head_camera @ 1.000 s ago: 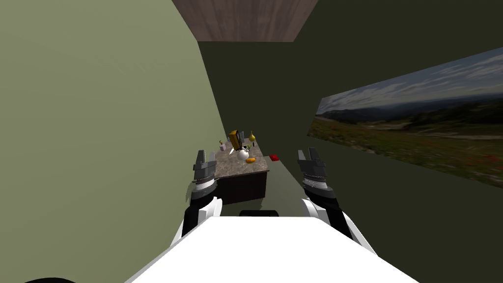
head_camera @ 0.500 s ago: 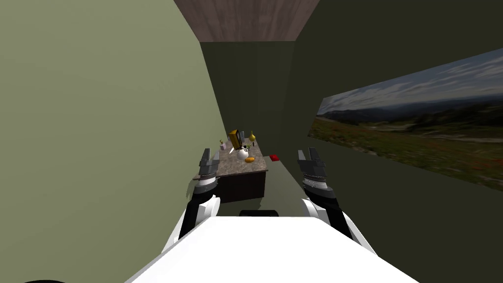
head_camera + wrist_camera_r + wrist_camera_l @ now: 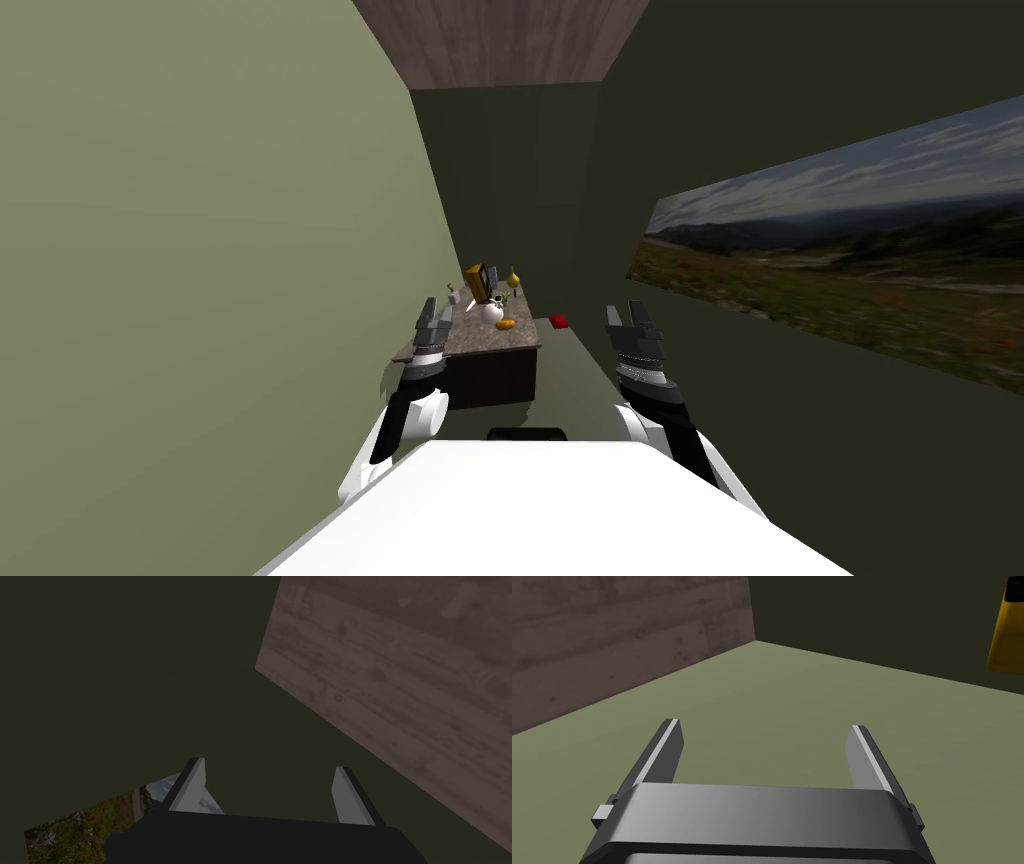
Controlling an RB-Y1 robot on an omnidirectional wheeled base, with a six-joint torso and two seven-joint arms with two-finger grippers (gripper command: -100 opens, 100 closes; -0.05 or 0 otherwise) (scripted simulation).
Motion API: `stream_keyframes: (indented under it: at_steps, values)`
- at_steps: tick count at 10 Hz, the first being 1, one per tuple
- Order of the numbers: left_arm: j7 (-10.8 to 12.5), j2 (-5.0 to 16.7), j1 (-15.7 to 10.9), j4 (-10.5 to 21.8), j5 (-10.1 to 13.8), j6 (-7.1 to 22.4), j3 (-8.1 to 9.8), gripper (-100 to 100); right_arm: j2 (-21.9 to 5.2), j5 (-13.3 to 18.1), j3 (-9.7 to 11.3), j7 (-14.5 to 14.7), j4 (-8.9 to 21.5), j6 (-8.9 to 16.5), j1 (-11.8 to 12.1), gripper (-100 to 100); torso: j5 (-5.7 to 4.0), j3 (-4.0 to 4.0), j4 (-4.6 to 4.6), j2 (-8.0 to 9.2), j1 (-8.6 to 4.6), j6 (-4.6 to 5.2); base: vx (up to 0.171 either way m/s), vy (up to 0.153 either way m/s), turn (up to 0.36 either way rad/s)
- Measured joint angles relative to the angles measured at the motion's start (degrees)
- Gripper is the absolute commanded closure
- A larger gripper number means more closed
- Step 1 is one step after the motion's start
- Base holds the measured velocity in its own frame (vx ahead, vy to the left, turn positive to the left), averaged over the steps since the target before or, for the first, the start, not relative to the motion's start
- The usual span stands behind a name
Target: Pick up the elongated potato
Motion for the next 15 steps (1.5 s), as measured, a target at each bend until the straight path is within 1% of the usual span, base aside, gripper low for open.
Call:
stream_keyframes:
  at_steps: [1, 2, 3, 5, 6, 9, 12, 13, 15]
  values:
    - [0.81, 0.31, -1.25, 0.45, 0.43, 1.73, 0.24, -100, 0.00, 0.00, 0.00, 0.00, 0.00, 0.00, 0.00, 0, -0.02, 0.03, 0.01, 0.06, -0.10, 0.00, -0.028, -0.093, 0.032]
    - [1.29, 0.41, -1.73, 0.70, 0.61, 3.03, 0.28, -100, 0.00, 0.00, 0.00, 0.00, 0.00, 0.00, 0.00, 0, -0.02, 0.03, 0.01, 0.04, -0.07, 0.00, -0.027, -0.097, 0.057]
    - [2.03, 0.70, -2.81, 1.50, 1.07, 4.28, 0.66, -100, 0.00, 0.00, 0.00, 0.00, 0.00, 0.00, 0.00, 0, -0.02, 0.02, 0.01, 0.03, -0.08, 0.00, -0.016, -0.065, 0.036]
    - [3.24, 0.95, -4.37, 1.63, 1.75, 7.44, 1.19, -100, 0.00, 0.00, 0.00, 0.00, 0.00, 0.00, 0.00, 0, 0.01, -0.02, -0.01, -0.03, 0.05, -0.01, -0.009, -0.059, 0.041]
    - [3.73, 1.00, -4.65, 1.74, 1.95, 8.62, 1.25, -100, 0.00, 0.00, 0.00, 0.00, 0.00, 0.00, 0.00, 0, 0.01, -0.02, -0.01, -0.03, 0.06, 0.00, -0.024, -0.080, 0.058]
    - [5.52, 0.93, -7.68, 3.11, 2.94, 12.94, 1.82, -100, 0.00, 0.00, 0.00, 0.00, 0.00, 0.00, 0.00, 0, -0.01, -0.01, 0.00, -0.02, -0.02, 0.00, -0.017, -0.075, 0.038]
    - [7.25, 0.88, -10.13, 4.56, 3.83, 17.24, 2.29, -100, 0.00, 0.00, 0.00, 0.00, 0.00, 0.00, 0.00, 0, 0.00, -0.01, 0.00, -0.02, 0.02, 0.00, -0.017, -0.074, 0.041]
    - [7.99, 0.83, -11.53, 5.31, 4.26, 18.82, 2.52, -100, 0.00, 0.00, 0.00, 0.00, 0.00, 0.00, 0.00, 0, 0.00, -0.02, -0.01, -0.04, 0.01, 0.00, -0.012, -0.064, 0.022]
    - [9.35, 0.92, -12.76, 5.62, 5.04, 22.01, 2.82, -100, 0.00, 0.00, 0.00, 0.00, 0.00, 0.00, 0.00, 0, 0.00, -0.01, -0.01, -0.03, 0.02, 0.00, -0.018, -0.068, 0.031]
